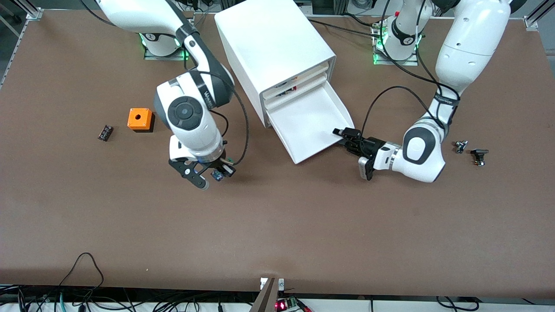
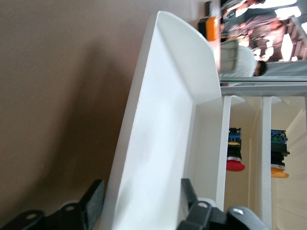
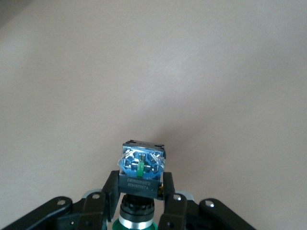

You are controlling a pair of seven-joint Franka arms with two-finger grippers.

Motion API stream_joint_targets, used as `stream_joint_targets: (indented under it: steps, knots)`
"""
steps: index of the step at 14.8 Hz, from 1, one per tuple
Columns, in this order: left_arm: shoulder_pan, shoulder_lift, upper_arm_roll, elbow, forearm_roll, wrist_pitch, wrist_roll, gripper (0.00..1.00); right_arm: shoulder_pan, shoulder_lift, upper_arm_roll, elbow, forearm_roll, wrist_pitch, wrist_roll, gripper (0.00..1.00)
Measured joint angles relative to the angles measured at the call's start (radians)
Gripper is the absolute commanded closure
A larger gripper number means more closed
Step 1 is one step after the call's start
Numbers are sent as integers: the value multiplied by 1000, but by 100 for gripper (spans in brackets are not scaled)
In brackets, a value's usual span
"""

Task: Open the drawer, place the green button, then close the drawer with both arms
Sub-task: 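Carry the button over the open drawer while the left gripper withdraws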

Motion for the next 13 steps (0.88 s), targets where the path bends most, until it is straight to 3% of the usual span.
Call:
stream_joint_targets:
  steps: [3, 6, 9, 13]
  knots:
    - [-3, -120, -2, 61, 176, -86, -285, 0, 59, 3, -1, 37, -2, -6, 103, 100]
    - [-14, -212, -6, 189, 348, -211, -560, 0, 112, 5, -2, 65, -5, -8, 216, 100]
    - [-34, -229, -11, 316, 475, -303, -705, 0, 162, 16, -2, 99, -6, -9, 324, 100]
    - [-102, -236, -17, 413, 651, -329, -832, 0, 232, 69, -2, 155, -39, -8, 483, 100]
